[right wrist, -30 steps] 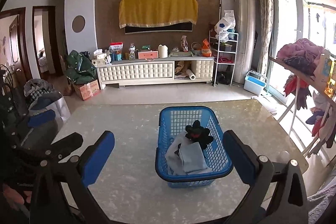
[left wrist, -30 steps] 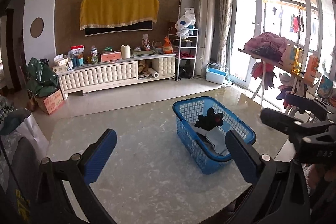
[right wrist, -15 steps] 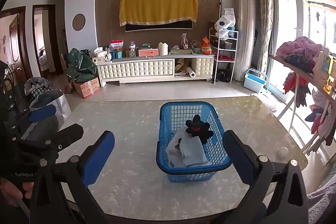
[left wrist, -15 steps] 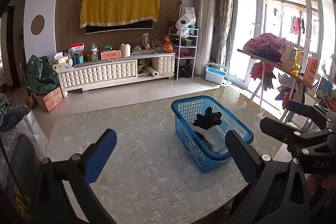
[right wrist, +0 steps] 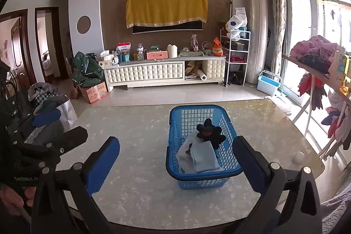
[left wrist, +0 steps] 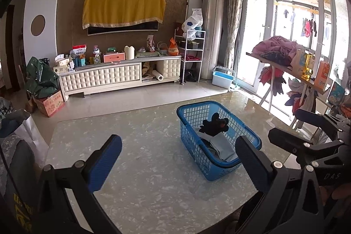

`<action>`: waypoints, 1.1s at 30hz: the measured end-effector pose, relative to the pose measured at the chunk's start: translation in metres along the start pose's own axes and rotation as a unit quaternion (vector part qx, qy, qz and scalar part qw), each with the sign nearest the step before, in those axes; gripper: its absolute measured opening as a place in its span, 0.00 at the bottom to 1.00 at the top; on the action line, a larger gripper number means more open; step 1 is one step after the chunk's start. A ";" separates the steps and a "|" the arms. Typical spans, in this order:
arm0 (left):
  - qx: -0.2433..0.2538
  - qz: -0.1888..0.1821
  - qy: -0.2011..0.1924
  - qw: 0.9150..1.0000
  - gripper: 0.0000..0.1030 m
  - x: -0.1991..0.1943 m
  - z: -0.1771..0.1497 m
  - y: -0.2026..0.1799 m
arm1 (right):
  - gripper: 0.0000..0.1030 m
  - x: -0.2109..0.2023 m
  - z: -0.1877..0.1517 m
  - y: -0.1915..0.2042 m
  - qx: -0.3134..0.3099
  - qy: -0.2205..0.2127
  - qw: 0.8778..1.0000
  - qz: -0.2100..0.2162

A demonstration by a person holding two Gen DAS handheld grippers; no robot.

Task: Organize soft objects

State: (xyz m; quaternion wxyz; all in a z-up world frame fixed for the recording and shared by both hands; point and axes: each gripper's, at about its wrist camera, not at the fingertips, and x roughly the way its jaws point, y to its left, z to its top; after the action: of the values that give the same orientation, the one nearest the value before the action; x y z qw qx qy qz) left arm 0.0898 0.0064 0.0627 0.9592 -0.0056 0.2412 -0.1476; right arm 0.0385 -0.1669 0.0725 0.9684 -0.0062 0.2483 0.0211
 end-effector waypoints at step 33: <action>-0.002 0.010 0.000 1.000 1.00 -0.005 0.001 0.000 | 1.00 -0.003 0.000 -0.001 -0.007 0.011 1.000 -0.010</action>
State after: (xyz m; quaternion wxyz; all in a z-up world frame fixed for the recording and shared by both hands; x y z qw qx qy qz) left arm 0.0863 0.0074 0.0662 0.9606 -0.0047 0.2415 -0.1375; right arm 0.0356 -0.1684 0.0737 0.9659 -0.0153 0.2583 0.0133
